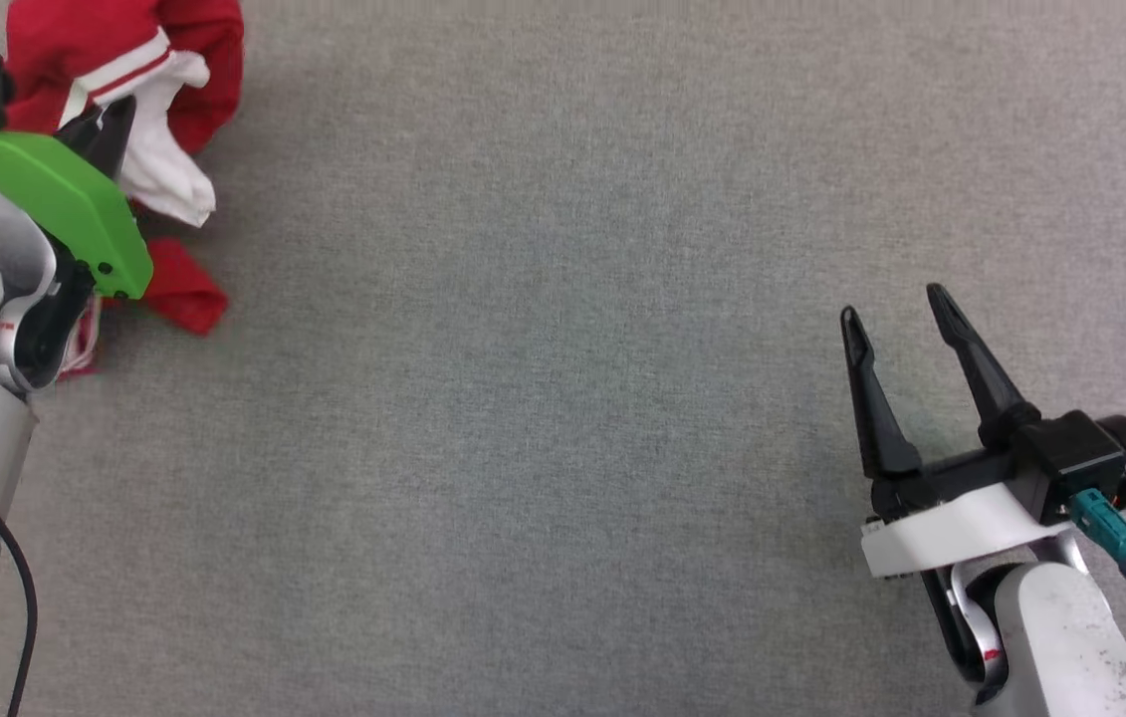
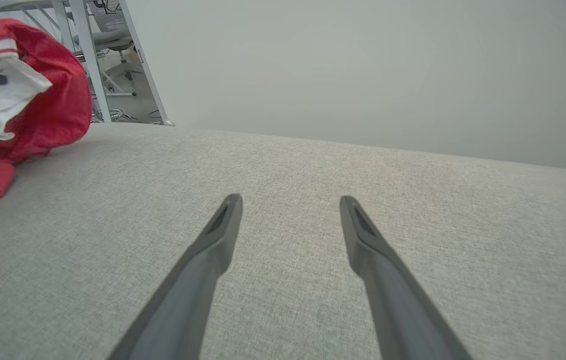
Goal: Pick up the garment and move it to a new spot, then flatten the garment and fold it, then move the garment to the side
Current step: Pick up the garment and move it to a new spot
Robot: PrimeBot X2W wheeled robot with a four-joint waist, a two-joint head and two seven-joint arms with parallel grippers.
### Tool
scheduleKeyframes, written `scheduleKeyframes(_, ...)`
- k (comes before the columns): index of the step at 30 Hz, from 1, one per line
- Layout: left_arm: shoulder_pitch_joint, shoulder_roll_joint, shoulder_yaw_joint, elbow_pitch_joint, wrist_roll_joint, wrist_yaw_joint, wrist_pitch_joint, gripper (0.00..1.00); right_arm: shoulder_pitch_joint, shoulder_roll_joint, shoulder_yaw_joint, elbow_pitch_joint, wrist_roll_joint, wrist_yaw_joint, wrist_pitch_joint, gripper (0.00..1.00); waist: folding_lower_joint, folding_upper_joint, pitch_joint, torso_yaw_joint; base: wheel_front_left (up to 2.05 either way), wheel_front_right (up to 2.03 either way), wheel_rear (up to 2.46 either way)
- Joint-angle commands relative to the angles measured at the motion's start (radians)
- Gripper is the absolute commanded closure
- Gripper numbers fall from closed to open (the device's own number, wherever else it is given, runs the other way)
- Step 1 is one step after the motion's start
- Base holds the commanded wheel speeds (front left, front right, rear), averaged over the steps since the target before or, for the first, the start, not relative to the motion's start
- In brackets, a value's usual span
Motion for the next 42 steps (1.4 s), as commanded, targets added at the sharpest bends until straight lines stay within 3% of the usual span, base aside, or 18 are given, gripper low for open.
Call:
scheduleKeyframes(1,0.022,0.004,0.007,-0.029,0.002,0.008,-0.017,1.0,0.02,0.008,-0.002,0.007,0.005,-0.001,-0.008,0.0,0.0,0.0,-0.109,0.014,0.0,0.0,0.0)
scheduleKeyframes(9,0.094,0.021,0.014,-0.265,0.02,0.097,-0.031,1.0,0.067,0.033,-0.003,0.028,0.026,-0.001,-0.01,0.0,0.0,0.0,-0.23,-0.022,0.0,0.0,0.0)
scheduleKeyframes(15,0.142,-0.023,-0.015,-0.432,0.022,0.175,0.013,1.0,0.108,0.042,-0.002,0.03,0.033,-0.001,-0.01,0.0,0.0,0.0,-0.286,-0.067,0.0,0.0,0.0)
scheduleKeyframes(18,0.15,-0.056,-0.049,-0.467,0.032,0.189,0.028,1.0,0.118,0.044,-0.006,0.028,0.036,-0.001,-0.01,0.0,0.0,0.0,-0.301,-0.101,0.0,0.0,0.0)
scheduleKeyframes(25,0.183,-0.231,-0.175,-0.435,0.053,0.205,0.013,1.0,0.138,0.046,-0.019,0.031,0.039,-0.001,-0.011,0.0,0.0,0.0,-0.311,-0.188,0.0,0.0,0.0)
scheduleKeyframes(32,0.251,-0.471,-0.31,-0.27,0.044,0.203,-0.042,1.0,0.145,0.046,-0.066,0.048,0.047,-0.001,-0.011,0.0,0.0,0.0,-0.289,-0.274,0.0,0.0,0.0)
scheduleKeyframes(37,0.273,-0.543,-0.414,-0.14,0.059,0.173,-0.079,1.0,0.132,0.046,-0.116,0.065,0.069,-0.001,-0.011,0.0,0.0,0.0,-0.265,-0.336,0.0,0.0,0.0)
scheduleKeyframes(38,0.275,-0.549,-0.438,-0.117,0.061,0.168,-0.084,0.18,0.127,0.046,-0.125,0.067,0.077,-0.001,-0.011,0.0,0.0,0.0,-0.259,-0.345,0.0,0.0,0.0)
scheduleKeyframes(39,0.276,-0.552,-0.459,-0.097,0.064,0.164,-0.083,0.0,0.125,0.046,-0.129,0.069,0.085,-0.001,-0.011,0.0,0.0,0.0,-0.254,-0.351,0.0,0.0,0.0)
scheduleKeyframes(42,0.277,-0.557,-0.522,-0.042,0.061,0.137,-0.073,0.0,0.123,0.046,-0.134,0.077,0.097,-0.001,-0.011,0.0,0.0,0.0,-0.248,-0.359,0.0,0.0,0.0)
